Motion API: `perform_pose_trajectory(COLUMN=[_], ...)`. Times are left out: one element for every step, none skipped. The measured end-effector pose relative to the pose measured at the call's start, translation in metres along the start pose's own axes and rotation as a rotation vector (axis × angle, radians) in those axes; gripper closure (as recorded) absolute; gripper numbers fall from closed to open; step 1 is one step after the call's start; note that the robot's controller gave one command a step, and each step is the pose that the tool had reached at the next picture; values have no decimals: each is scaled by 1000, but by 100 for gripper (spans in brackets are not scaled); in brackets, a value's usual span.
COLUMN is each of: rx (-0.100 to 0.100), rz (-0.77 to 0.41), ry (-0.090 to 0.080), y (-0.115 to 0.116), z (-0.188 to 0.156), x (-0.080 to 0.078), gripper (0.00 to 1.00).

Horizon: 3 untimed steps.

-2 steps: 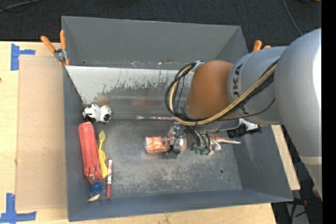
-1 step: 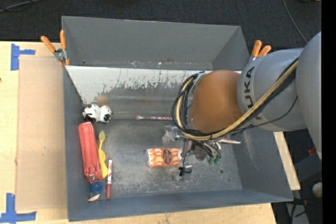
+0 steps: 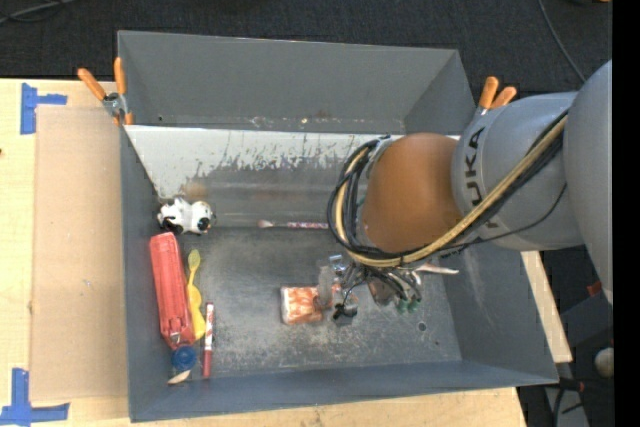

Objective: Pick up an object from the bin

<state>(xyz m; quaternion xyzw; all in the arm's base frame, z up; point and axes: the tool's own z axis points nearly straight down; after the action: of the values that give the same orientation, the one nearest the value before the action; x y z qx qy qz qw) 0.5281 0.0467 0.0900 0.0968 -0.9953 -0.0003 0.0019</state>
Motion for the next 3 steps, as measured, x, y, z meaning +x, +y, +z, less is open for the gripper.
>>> perform_pose_trajectory(rx=[0,0,-1], rz=[1,3,4], ry=[0,0,0], y=[0,0,0], z=[0,0,0], x=[0,0,0], gripper=[0,100,0])
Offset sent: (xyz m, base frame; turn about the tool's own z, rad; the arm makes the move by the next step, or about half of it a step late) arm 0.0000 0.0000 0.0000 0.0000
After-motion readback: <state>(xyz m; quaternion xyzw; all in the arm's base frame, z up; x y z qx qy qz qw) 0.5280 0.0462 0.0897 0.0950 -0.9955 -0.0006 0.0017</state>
